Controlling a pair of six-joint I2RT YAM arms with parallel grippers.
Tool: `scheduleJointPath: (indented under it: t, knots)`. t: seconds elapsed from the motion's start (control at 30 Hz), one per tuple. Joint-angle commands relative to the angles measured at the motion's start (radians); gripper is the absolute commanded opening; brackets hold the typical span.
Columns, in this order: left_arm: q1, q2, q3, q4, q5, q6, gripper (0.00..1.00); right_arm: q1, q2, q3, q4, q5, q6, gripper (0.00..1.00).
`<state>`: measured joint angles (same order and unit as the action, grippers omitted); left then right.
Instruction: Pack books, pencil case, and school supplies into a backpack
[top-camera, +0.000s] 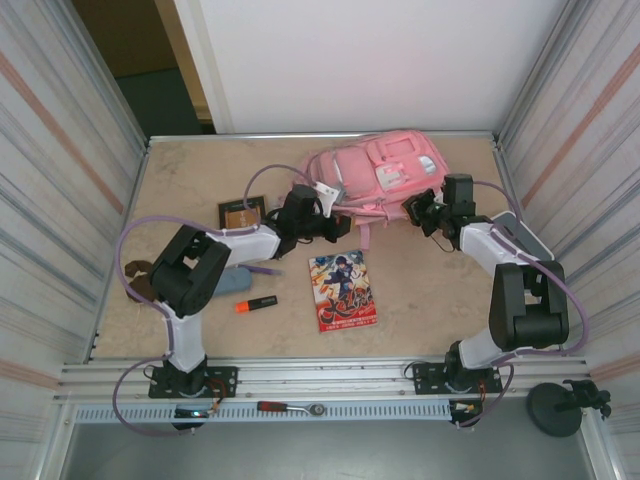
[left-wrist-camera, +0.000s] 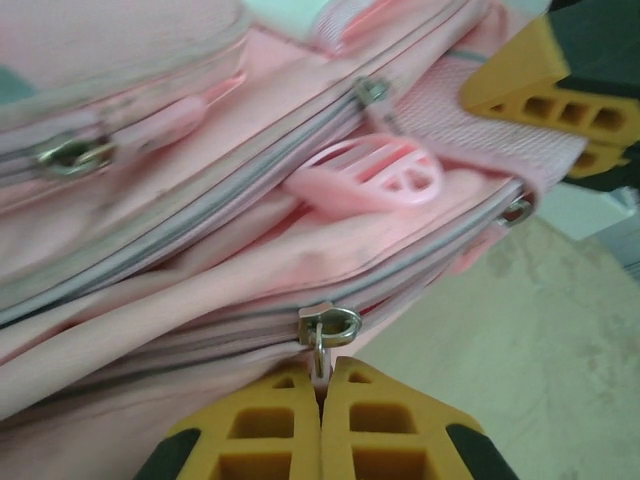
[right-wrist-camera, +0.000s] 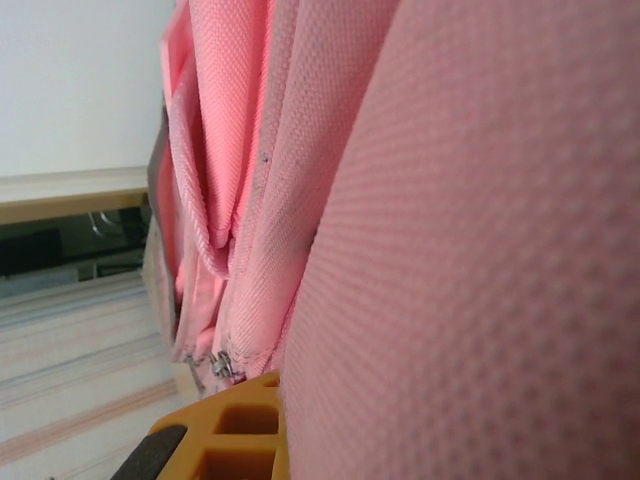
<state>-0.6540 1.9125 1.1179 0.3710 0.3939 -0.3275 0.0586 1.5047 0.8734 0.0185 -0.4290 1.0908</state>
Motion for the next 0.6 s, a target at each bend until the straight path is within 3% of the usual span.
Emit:
scheduleJointPath:
  t: [0.0,0.17,0.4,0.57]
  knots:
    - [0.042,-0.046,0.0,-0.17,-0.122,0.077,0.0,-0.032,-0.023,0.003,0.005,-0.028,-0.074,0.0]
    - [0.072,-0.066,-0.002,-0.256,-0.188,0.109,0.0,-0.036,-0.001,0.033,-0.043,-0.036,-0.135,0.0]
    - [0.076,-0.096,0.043,-0.449,-0.373,0.188,0.0,-0.057,0.061,0.115,-0.169,-0.038,-0.261,0.0]
    - [0.05,-0.098,0.063,-0.48,-0.312,0.213,0.0,-0.083,0.097,0.174,-0.234,-0.017,-0.337,0.02]
